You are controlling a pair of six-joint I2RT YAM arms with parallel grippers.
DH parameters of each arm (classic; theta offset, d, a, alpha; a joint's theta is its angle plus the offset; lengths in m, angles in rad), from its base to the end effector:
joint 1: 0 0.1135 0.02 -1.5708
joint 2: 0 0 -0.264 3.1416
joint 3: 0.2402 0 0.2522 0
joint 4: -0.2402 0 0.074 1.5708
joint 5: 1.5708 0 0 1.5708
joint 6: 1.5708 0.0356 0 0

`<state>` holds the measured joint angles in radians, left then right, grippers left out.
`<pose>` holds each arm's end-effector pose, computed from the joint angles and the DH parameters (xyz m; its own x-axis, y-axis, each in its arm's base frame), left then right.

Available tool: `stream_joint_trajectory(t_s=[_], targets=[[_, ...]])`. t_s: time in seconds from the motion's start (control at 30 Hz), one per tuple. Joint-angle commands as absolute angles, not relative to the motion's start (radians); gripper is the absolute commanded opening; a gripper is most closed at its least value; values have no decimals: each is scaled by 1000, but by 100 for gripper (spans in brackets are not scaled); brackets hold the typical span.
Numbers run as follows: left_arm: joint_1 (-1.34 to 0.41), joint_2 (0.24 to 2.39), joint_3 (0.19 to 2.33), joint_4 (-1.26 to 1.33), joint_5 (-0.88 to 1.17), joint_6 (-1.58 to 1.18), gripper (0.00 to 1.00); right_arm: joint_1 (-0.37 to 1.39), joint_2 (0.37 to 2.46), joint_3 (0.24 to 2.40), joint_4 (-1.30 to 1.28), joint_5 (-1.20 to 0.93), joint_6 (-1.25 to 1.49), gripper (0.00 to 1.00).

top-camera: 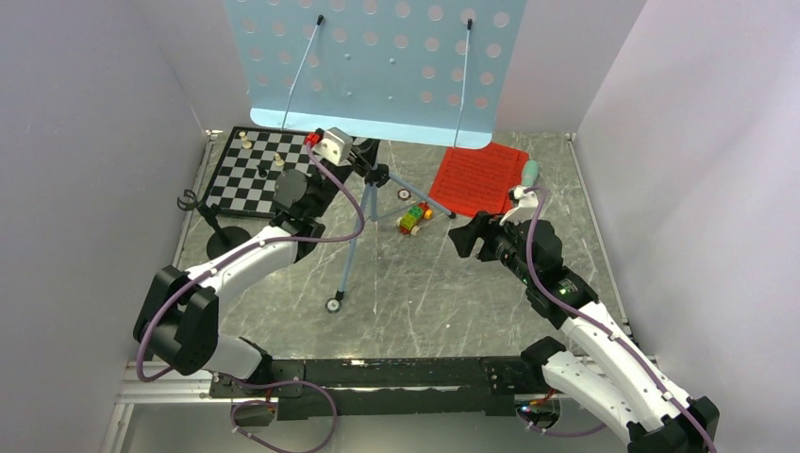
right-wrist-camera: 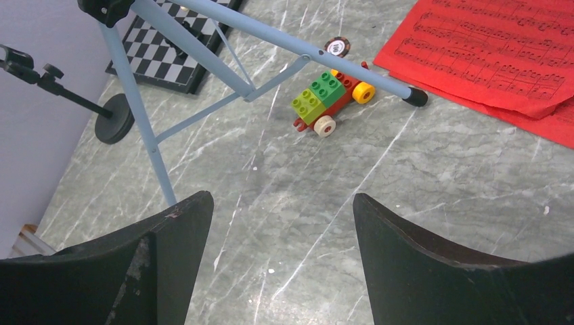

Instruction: Pack up the instrument practice props

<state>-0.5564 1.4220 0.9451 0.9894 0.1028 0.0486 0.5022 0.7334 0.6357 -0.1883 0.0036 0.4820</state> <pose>0.2710 -0.1728 0.3691 0.4451 -0.2199 -0.8680 0.5804 0.8091 0.0926 0.1567 0.0859 0.2951 -0.4408 0.2868 -0.8505 -0.3092 0.8411 0.4438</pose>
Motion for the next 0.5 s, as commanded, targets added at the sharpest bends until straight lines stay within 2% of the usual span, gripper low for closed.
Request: stream_joint_trajectory(t_s=[0.0,0.17,0.47], targets=[[-538,1387,957,908,68,103,51,506,726,686,-194,26,483,81],[-541,1365,965,842,57,108,59,506,723,684,-199,26,489,81],[-560,1328,1032,679,61,161,54,506,729,685,-202,19,494,81]])
